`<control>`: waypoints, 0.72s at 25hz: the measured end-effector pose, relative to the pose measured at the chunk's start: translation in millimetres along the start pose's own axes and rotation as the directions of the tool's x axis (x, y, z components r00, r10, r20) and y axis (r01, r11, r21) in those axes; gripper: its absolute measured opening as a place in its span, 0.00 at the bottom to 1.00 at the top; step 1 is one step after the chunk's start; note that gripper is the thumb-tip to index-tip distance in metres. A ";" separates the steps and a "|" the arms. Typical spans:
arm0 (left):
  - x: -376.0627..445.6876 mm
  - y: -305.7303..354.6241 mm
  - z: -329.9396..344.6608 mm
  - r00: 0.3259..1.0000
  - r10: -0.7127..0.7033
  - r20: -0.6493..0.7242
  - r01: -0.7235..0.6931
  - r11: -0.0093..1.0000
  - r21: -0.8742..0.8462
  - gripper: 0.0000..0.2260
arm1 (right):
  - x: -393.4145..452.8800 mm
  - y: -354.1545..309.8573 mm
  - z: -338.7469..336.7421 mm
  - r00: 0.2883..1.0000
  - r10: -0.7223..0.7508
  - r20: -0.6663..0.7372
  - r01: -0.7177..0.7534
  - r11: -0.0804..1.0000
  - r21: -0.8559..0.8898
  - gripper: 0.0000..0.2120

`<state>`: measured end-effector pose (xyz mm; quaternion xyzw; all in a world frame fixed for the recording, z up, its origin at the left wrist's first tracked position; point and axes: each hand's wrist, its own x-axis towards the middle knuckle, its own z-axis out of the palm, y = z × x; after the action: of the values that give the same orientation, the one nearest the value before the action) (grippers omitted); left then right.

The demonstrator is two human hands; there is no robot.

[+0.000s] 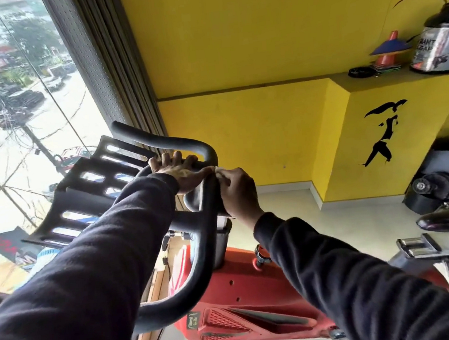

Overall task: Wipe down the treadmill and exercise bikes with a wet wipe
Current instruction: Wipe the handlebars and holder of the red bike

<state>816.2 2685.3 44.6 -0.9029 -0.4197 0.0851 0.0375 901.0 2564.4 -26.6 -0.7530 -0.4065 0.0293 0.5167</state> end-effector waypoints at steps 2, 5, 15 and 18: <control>1.0 0.7 1.5 1.000 -0.016 0.001 0.016 1.000 -0.002 0.36 | -22.5 -0.6 -0.2 0.996 -0.080 -0.027 0.080 0.997 -0.010 0.12; 4.8 0.0 -0.2 1.000 -0.030 -0.007 0.030 1.000 0.001 0.32 | -34.2 9.2 -15.4 0.969 -0.244 0.022 0.243 0.969 0.043 0.13; 13.6 1.8 -0.5 0.999 -0.037 -0.020 0.039 0.992 0.121 0.20 | 23.8 21.0 -3.7 0.943 -0.315 0.106 0.305 0.947 0.102 0.18; 14.3 4.1 0.5 0.999 -0.045 -0.015 0.047 0.990 0.137 0.18 | 39.4 14.3 3.2 0.951 -0.281 0.129 0.280 0.960 0.029 0.17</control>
<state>828.2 2693.6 41.8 -0.8888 -0.4334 0.1074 0.1038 934.1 2590.2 -24.7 -0.6813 -0.5424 0.0072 0.4914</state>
